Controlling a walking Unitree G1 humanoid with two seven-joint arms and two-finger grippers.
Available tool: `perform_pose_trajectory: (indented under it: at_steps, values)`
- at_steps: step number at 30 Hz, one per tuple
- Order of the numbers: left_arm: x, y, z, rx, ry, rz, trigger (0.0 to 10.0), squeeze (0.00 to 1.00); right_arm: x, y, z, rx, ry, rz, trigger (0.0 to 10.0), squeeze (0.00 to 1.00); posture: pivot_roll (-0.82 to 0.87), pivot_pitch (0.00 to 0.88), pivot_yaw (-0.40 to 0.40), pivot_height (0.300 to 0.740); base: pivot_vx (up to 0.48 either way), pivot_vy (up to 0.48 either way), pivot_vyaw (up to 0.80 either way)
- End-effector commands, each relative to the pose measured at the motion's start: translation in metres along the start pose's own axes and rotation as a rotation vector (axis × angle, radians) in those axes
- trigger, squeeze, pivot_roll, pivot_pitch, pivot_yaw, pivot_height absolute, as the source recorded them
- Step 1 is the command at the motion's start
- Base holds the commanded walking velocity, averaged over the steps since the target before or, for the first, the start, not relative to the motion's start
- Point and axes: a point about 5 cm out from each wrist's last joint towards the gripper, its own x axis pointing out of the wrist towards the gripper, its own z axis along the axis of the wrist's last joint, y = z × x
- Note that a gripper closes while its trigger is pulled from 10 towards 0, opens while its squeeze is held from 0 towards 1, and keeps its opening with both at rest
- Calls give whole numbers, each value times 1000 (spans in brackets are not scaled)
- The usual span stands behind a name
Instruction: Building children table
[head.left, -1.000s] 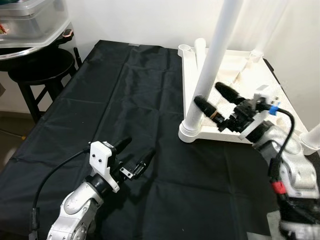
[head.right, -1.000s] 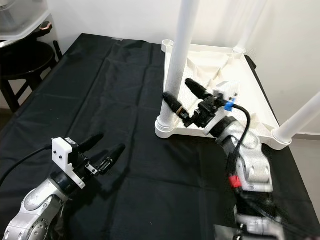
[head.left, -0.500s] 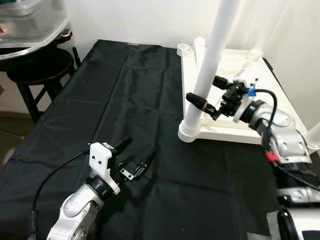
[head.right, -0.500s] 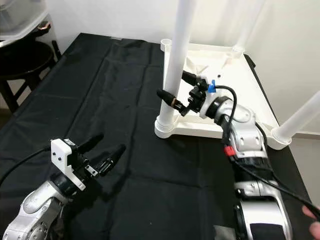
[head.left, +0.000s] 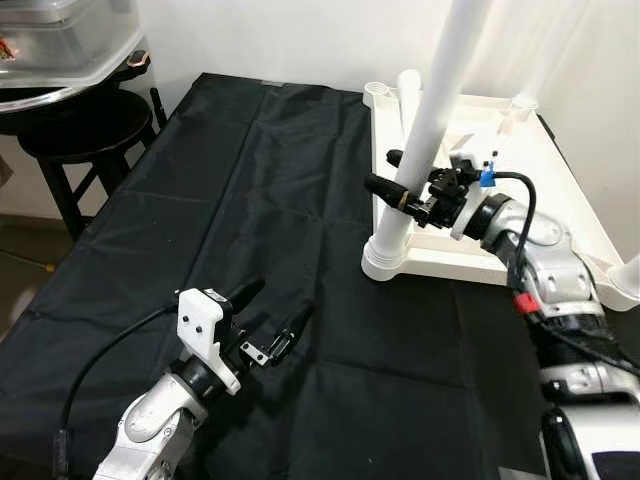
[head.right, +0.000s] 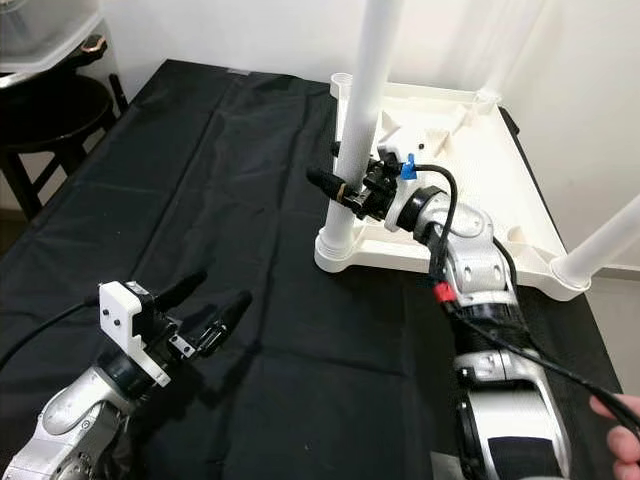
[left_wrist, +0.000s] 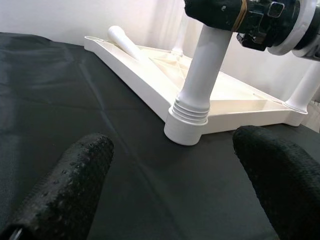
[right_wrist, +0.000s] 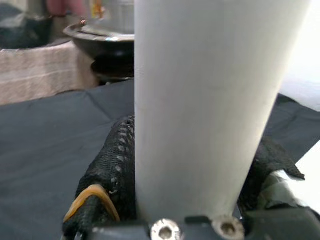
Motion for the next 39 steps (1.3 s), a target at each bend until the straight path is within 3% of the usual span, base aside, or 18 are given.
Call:
perform_pose_trajectory:
  at_steps: [1,5,7,8,11,12,17,18,20,21,22,28,35,38,39]
  values:
    - [-1,-2,-1,-4,13,-3,10000,0,-7,0,-12,36,43,-57,0,0,11,189,-77,740,0,0,0]
    - [-1,-1,-2,-2,16,-2,10000,0,-8,27,-29,91,73,-170,0,0,11,186,-77,740,0,0,0]
    - [0,0,-2,-1,18,-1,10000,0,-18,53,-57,210,218,-571,0,0,5,181,-73,740,0,0,0]
    - [0,0,-2,-1,19,-2,10000,0,-19,69,-64,221,268,-643,0,0,9,176,-73,740,0,0,0]
    - [0,1,-3,-1,20,-3,10000,0,-16,83,-67,214,288,-642,0,0,12,174,-72,740,0,0,0]
    - [1,1,-3,1,22,-4,10000,0,-9,93,-69,261,305,-618,0,0,19,166,-67,740,0,0,0]
    - [0,1,-4,3,26,-4,10000,0,1,105,-68,322,343,-570,0,0,15,165,-67,740,0,0,0]
    - [0,2,-3,2,25,-4,10000,0,2,106,-66,326,347,-537,10000,0,9,168,-68,740,0,0,0]
    - [0,2,-3,0,24,-5,10000,0,2,105,-60,345,314,-498,10000,0,7,169,-68,740,0,0,0]
    - [0,1,-3,-2,23,-5,10000,0,2,101,-54,312,286,-464,10000,659,6,173,-70,740,0,0,0]
    - [1,1,-2,-2,23,-5,10000,0,0,100,-47,291,259,-456,10000,1000,5,175,-71,740,0,0,0]
    - [1,0,-2,-6,20,-5,10000,0,-3,89,-28,213,187,-444,10000,1000,2,183,-70,740,0,0,0]
    - [-1,-2,0,-12,19,-9,10000,0,-6,91,-10,134,99,-155,10000,1000,-1,197,-64,740,0,0,0]
    - [-2,-2,0,-14,20,-10,10000,0,-10,86,-11,101,120,-64,10000,1000,-1,197,-64,740,0,0,0]
    - [-2,-2,0,-14,20,-10,10000,0,-12,77,-14,88,135,-38,10000,1000,5,201,-62,740,0,0,0]
